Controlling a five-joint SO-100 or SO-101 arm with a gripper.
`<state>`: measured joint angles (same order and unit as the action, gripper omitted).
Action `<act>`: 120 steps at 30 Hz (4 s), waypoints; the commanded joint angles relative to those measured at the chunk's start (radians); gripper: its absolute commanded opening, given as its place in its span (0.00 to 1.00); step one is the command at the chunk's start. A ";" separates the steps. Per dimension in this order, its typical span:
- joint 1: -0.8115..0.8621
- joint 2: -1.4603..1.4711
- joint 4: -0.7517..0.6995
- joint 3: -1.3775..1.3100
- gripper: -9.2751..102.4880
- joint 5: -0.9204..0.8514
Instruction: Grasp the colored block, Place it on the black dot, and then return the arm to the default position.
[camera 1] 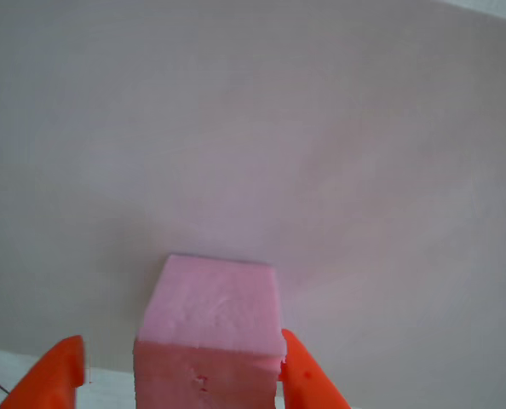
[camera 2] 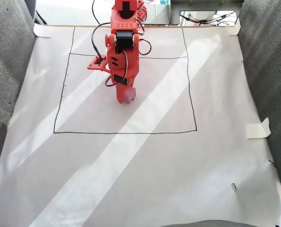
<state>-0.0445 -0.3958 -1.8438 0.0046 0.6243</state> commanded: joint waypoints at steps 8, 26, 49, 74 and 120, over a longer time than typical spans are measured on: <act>-0.021 -0.161 -0.075 0.021 0.40 -0.028; -0.097 -0.565 0.000 0.577 0.44 -0.071; -0.092 -1.997 0.607 2.005 0.08 -0.256; 0.018 -2.873 0.635 2.669 0.08 -0.433; 0.005 -2.873 0.900 3.034 0.08 -0.680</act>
<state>-0.0430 -3.2643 -0.9388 3.0434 -0.0537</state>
